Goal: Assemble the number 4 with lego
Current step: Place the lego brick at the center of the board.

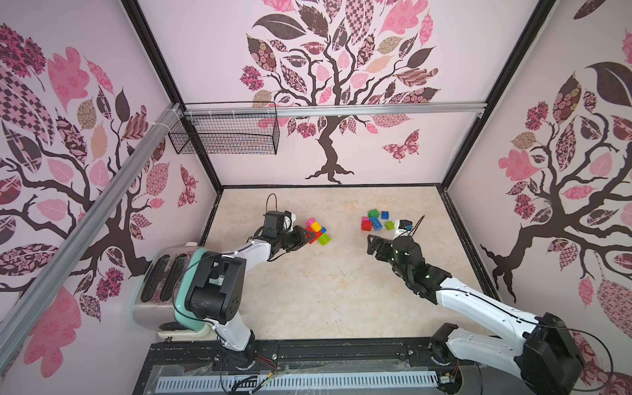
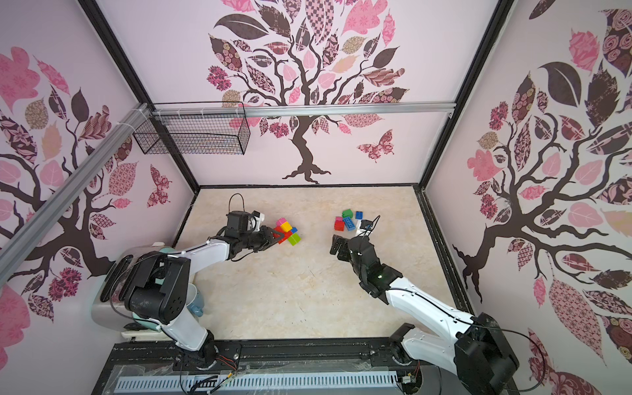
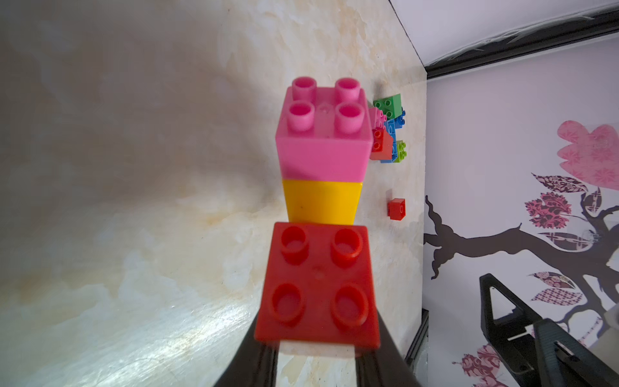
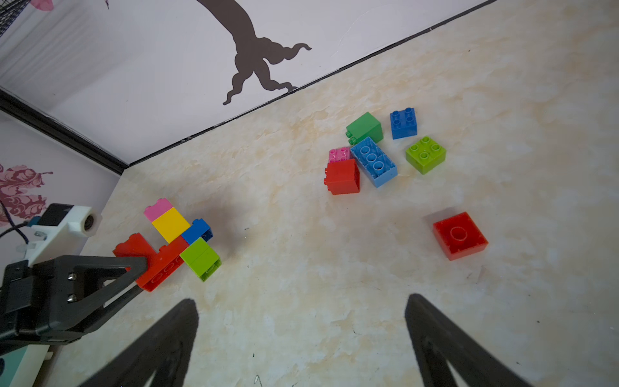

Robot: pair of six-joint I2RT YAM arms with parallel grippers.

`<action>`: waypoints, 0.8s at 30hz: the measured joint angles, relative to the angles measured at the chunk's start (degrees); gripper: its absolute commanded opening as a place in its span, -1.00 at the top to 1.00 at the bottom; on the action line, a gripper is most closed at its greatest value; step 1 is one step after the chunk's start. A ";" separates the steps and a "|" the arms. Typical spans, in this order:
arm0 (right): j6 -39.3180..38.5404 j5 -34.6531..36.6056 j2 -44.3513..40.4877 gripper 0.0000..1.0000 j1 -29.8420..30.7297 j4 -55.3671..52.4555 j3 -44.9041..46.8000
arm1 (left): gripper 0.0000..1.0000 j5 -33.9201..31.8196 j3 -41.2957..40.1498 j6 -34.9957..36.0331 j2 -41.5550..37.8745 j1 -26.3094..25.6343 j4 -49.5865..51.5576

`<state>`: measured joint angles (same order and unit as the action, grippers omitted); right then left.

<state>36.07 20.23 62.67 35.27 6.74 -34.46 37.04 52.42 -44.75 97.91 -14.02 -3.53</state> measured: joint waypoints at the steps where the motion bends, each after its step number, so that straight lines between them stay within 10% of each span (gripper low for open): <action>1: 0.17 0.20 0.00 -0.99 -0.04 -0.22 0.00 | 1.00 0.90 0.00 -1.27 0.74 0.17 -0.83; 24: -0.28 -0.50 -0.11 -0.99 -0.11 -1.36 0.00 | 1.00 9.88 0.98 -18.56 12.46 3.69 -12.87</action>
<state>35.79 19.73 62.57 35.16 5.39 -34.46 46.92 53.41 -63.31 110.37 -10.33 -16.40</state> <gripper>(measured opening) 0.995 0.317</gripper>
